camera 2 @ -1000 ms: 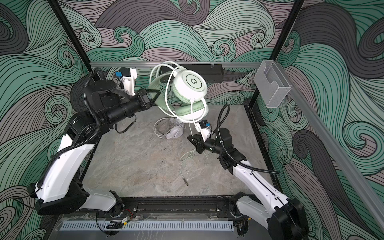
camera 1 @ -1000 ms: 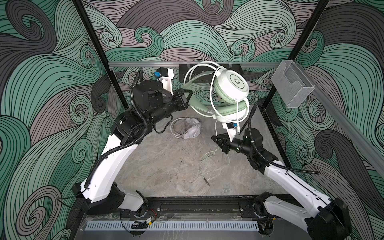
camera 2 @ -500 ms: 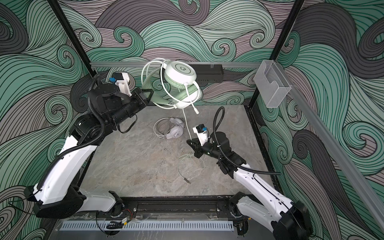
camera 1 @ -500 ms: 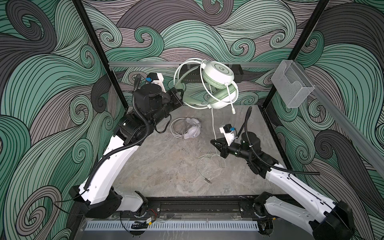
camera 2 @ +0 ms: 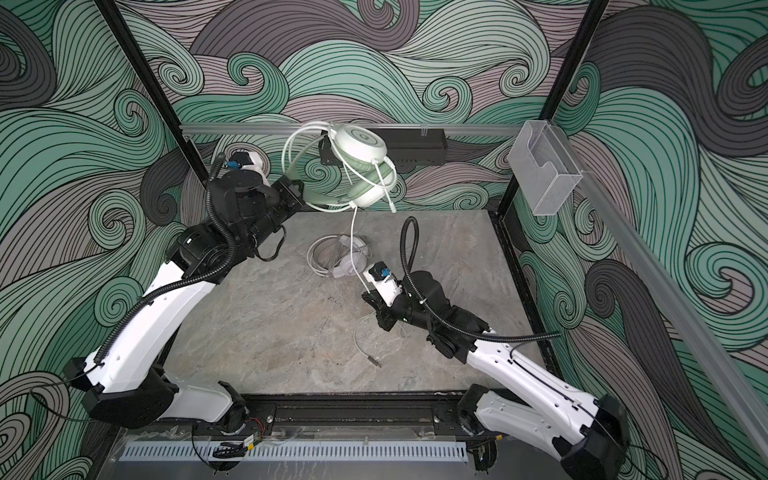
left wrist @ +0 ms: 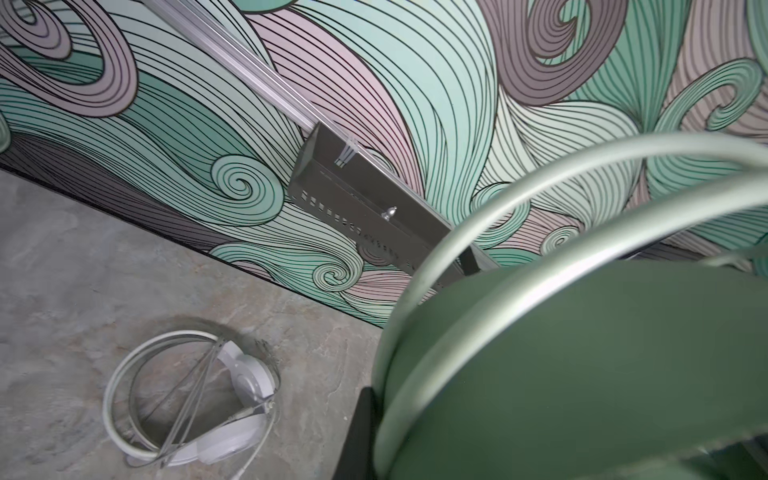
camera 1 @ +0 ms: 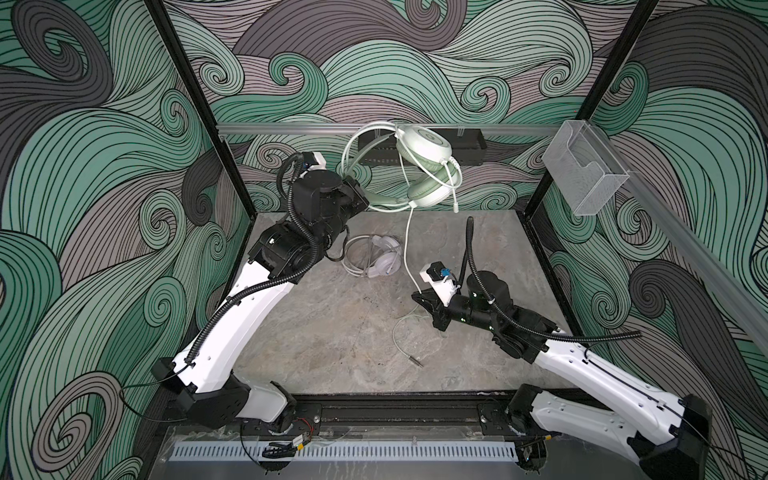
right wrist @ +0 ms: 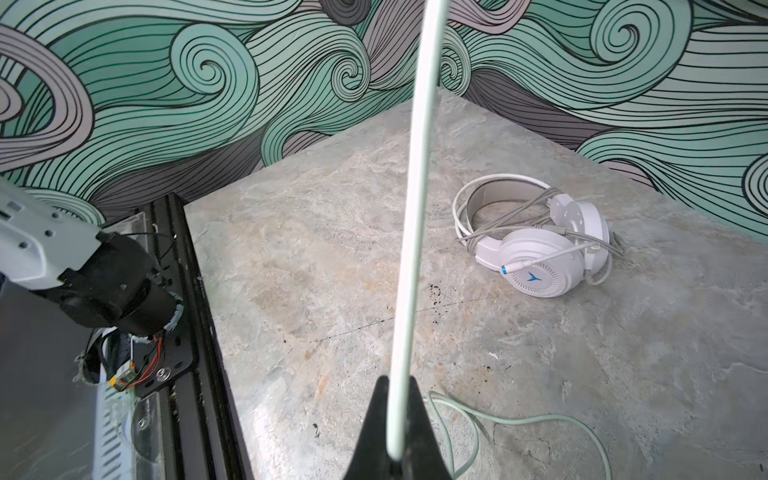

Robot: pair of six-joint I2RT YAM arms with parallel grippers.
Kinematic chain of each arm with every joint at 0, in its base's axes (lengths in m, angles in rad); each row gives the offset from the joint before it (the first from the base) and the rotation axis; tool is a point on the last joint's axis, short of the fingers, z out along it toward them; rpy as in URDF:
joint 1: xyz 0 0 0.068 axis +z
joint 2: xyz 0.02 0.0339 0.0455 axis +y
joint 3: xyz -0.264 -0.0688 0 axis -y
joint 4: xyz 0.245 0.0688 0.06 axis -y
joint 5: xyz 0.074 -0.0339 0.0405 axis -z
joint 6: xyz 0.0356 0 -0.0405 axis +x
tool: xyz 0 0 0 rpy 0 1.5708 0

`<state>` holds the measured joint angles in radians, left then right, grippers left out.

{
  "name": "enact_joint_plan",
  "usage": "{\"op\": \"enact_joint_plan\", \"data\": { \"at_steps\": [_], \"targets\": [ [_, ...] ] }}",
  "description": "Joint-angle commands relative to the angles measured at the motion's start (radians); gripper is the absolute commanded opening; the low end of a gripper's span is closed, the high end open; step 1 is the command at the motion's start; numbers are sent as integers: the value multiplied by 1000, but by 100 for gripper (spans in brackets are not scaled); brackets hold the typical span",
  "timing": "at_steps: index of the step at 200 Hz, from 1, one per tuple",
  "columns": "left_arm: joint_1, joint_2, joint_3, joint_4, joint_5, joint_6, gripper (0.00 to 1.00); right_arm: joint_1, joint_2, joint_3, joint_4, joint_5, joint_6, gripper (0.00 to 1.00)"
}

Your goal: Wrap the headphones

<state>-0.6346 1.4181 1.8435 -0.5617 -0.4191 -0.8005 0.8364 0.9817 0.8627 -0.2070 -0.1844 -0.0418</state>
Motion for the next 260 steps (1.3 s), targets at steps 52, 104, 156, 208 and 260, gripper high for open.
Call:
{"op": "enact_joint_plan", "data": {
  "at_steps": [52, 104, 156, 208, 260],
  "targets": [
    [1, 61, -20, 60, -230, 275, 0, 160, -37, 221, -228, 151, -133, 0],
    [-35, 52, -129, 93, -317, 527, 0, 178, 11, 418, -368, 234, -176, 0],
    [-126, -41, -311, 119, -345, 752, 0, 178, 89, 579, -455, 313, -269, 0],
    [-187, -123, -402, -6, -261, 708, 0, 177, 139, 643, -493, 339, -351, 0],
    [-234, -135, -421, -93, -188, 567, 0, 205, 179, 695, -467, 221, -353, 0]
  ]
}}
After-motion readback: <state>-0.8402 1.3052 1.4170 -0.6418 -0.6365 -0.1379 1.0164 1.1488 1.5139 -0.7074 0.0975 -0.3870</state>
